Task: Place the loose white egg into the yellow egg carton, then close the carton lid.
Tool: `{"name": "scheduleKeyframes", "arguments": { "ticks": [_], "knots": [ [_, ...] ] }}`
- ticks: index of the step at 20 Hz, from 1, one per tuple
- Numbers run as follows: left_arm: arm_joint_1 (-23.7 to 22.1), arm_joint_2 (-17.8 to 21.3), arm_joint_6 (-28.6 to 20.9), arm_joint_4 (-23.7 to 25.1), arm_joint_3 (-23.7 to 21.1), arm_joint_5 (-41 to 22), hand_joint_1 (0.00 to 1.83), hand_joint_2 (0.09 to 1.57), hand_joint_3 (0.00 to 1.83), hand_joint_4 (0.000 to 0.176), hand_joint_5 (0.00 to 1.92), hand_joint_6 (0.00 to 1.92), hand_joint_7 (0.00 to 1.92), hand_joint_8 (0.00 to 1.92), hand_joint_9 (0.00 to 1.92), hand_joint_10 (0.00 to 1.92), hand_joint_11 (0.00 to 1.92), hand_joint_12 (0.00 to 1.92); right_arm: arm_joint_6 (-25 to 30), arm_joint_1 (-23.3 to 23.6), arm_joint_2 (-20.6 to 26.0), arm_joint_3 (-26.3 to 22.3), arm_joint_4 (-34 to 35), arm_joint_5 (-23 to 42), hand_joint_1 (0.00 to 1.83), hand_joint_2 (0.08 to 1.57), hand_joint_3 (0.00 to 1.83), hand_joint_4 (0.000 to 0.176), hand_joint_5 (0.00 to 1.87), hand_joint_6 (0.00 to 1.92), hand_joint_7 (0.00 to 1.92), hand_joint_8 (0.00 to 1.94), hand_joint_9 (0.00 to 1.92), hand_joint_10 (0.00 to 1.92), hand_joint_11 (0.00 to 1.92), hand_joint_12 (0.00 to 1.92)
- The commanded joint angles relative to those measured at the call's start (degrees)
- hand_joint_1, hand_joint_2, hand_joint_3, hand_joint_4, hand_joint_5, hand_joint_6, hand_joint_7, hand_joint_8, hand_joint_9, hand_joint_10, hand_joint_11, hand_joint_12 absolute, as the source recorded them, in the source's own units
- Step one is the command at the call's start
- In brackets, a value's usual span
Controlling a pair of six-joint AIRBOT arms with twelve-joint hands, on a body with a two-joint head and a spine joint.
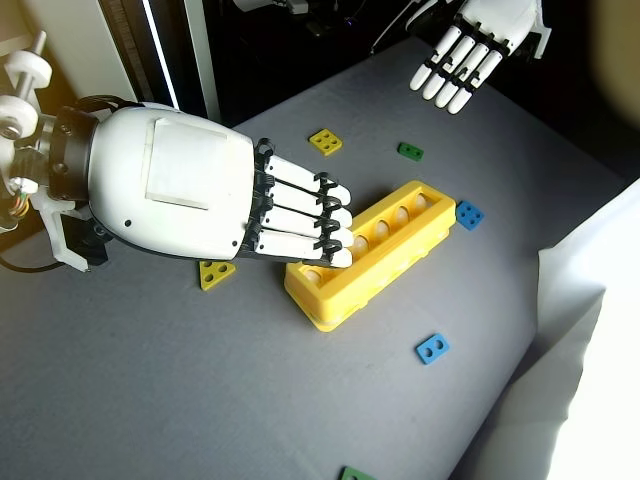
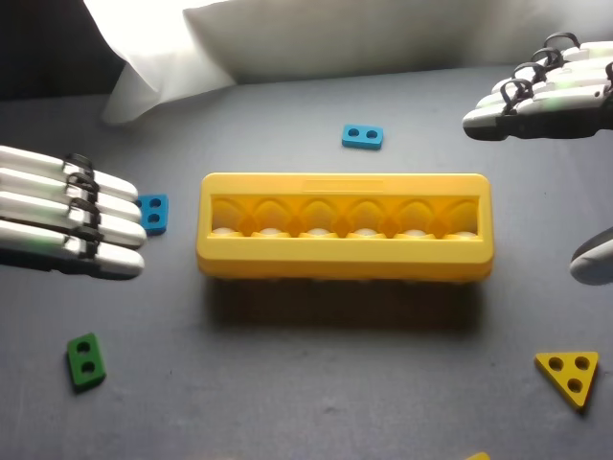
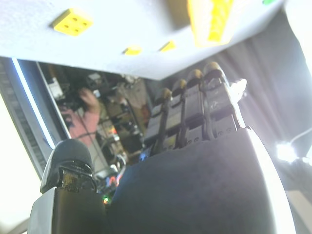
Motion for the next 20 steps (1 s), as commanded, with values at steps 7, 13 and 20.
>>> {"name": "scheduleKeyframes", "arguments": {
  "ticks": [7,13,20],
  "knots": [
    [-0.3,0.5,4.6,-7.1,-3.0,0.5,0.0,1.24,0.01,0.0,0.08,0.0,0.08,0.0,0.05,0.0,0.0,0.0,0.1,0.8,1.0,-0.3,2.7,3.3,0.54,0.99,0.0,0.0,0.34,0.01,0.35,0.01,0.29,0.02,0.0,0.66],
    [1.5,0.8,3.6,-6.5,-4.5,2.6,0.0,1.36,0.0,0.0,0.44,0.01,0.57,0.03,0.49,0.05,0.02,0.78,0.1,0.8,1.0,-0.4,2.7,3.5,0.42,1.27,0.01,0.0,0.61,0.02,0.71,0.02,0.58,0.03,0.05,1.18],
    [1.5,0.7,3.1,-6.5,-5.1,4.8,0.01,1.57,0.04,0.0,0.47,1.47,0.46,1.51,0.43,1.66,0.29,1.88,0.1,0.8,1.0,-0.5,2.5,3.5,0.38,1.34,0.0,0.0,0.91,0.08,0.97,0.15,0.81,0.5,0.35,1.28]
  ]
}}
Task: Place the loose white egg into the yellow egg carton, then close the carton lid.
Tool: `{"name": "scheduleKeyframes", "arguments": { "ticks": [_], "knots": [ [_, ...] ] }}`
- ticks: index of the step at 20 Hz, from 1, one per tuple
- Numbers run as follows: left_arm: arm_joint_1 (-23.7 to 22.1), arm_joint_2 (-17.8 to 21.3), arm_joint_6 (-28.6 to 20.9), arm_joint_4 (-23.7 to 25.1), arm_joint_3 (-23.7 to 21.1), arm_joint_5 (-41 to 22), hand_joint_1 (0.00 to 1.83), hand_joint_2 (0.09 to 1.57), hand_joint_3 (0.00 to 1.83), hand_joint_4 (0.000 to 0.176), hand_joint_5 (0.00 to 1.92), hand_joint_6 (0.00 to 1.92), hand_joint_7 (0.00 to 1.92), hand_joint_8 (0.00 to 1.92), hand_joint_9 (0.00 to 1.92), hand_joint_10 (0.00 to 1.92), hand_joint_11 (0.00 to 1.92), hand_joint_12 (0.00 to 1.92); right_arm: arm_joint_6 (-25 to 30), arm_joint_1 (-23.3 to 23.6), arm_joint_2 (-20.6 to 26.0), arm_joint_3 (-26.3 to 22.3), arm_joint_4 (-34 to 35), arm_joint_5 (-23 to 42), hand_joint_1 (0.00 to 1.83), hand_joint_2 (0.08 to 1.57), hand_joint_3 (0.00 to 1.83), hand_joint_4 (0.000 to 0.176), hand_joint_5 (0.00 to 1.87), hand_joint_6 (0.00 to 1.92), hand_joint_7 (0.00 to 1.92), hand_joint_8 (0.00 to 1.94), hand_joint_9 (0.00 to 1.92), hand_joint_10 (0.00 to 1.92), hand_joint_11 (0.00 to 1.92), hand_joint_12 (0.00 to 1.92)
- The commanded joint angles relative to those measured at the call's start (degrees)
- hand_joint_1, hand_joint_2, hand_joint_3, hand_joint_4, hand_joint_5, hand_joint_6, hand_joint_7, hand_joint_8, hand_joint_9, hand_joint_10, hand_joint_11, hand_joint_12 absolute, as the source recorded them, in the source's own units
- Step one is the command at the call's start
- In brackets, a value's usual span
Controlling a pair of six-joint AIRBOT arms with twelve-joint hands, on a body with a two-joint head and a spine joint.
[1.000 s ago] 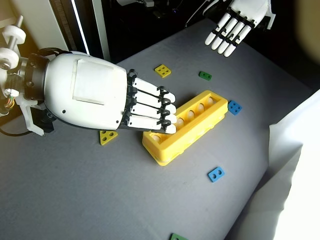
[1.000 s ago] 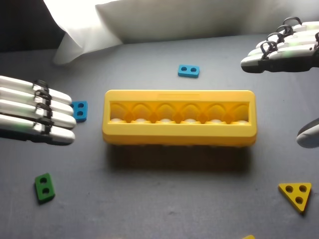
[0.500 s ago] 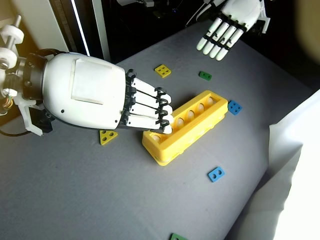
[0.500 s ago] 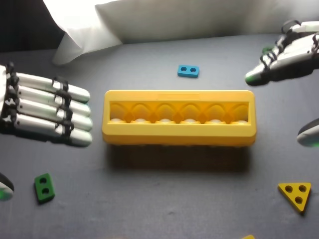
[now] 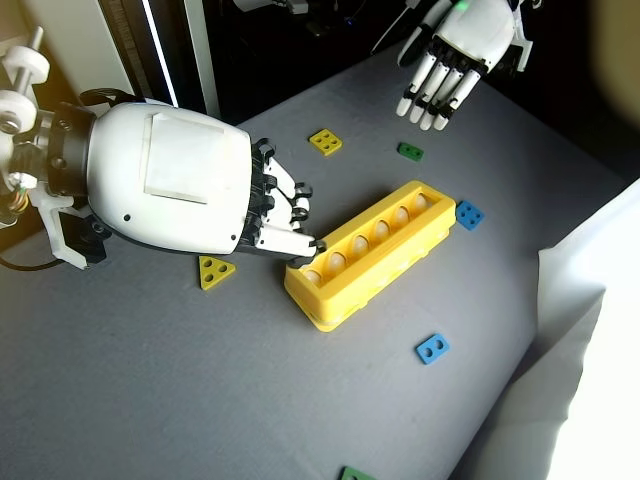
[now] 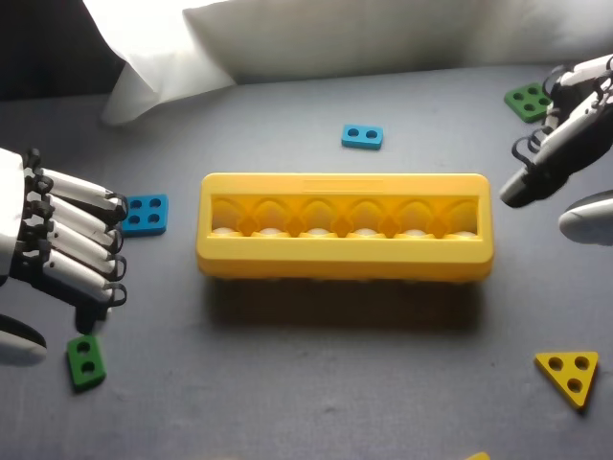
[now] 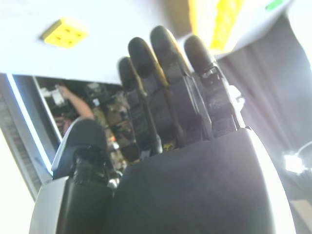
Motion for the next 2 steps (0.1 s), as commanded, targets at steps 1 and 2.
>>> {"name": "scheduleKeyframes", "arguments": {
  "ticks": [1,2],
  "knots": [
    [-0.5,0.8,-0.2,-4.6,0.3,-2.9,0.02,1.57,0.06,0.0,0.46,1.65,0.44,1.67,0.42,1.81,0.35,1.91,0.1,0.8,0.8,-0.1,2.7,3.0,0.39,1.34,0.0,0.0,0.95,0.08,0.92,0.36,0.7,0.84,0.33,1.38],
    [-0.5,0.8,-0.3,-4.7,0.2,-2.9,0.02,1.57,0.08,0.0,0.47,1.52,0.43,1.69,0.4,1.85,0.35,1.92,0.1,0.8,0.8,-0.1,2.7,3.0,0.46,1.32,0.0,0.0,1.03,0.1,0.86,0.71,0.65,1.16,0.36,1.51]
  ]
}}
